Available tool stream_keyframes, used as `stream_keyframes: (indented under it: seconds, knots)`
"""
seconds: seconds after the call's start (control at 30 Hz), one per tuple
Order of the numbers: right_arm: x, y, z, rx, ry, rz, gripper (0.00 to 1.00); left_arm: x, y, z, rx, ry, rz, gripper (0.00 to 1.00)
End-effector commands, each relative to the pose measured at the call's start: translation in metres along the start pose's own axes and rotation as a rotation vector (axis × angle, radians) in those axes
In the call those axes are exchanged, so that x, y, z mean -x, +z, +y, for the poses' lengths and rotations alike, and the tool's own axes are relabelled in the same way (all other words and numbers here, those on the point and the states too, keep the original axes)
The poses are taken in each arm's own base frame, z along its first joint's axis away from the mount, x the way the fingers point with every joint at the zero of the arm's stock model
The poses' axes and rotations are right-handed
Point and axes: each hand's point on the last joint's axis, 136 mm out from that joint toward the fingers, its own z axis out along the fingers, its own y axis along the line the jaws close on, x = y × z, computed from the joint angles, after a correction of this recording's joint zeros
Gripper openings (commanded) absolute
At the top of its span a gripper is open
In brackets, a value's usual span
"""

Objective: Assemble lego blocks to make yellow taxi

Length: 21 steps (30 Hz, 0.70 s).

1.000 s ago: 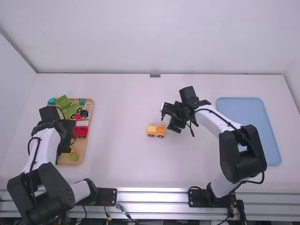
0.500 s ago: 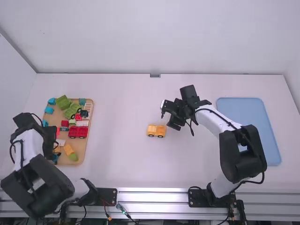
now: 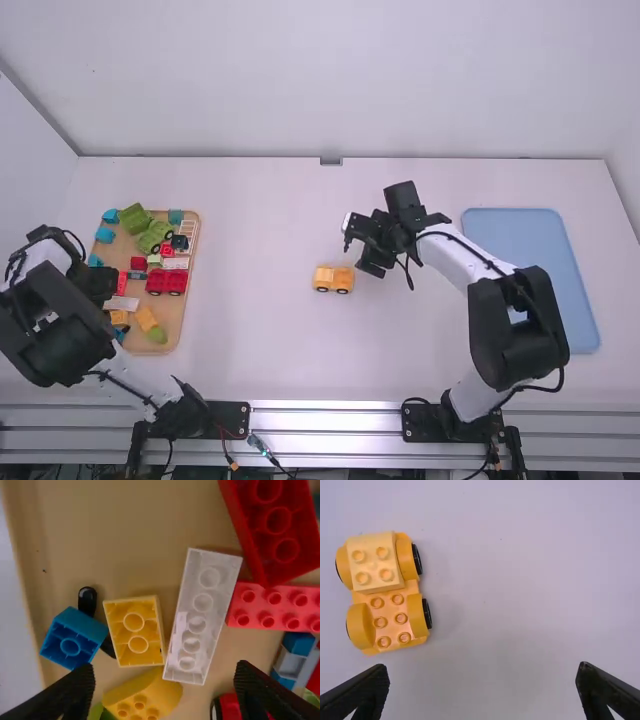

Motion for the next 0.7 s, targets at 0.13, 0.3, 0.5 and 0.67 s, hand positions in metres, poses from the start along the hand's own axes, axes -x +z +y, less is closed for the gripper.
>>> stream_keyframes:
  seconds: [0.13, 0.3, 0.5, 0.67]
  knots:
    - [0.004, -0.005, -0.004, -0.013, -0.003, -0.013, 0.99, -0.006, 0.007, 0.008, 0.016, -0.003, 0.017, 0.58]
    - [0.004, -0.006, -0.005, -0.013, -0.001, -0.012, 0.99, -0.013, 0.013, 0.011, 0.026, 0.005, 0.027, 0.57]
    - [0.004, -0.005, -0.005, -0.015, 0.000, -0.009, 0.99, -0.014, 0.020, 0.015, 0.025, -0.001, 0.025, 0.47]
    - [0.004, -0.005, -0.005, -0.015, 0.000, -0.010, 0.99, -0.015, 0.021, 0.015, 0.028, 0.000, 0.028, 0.47]
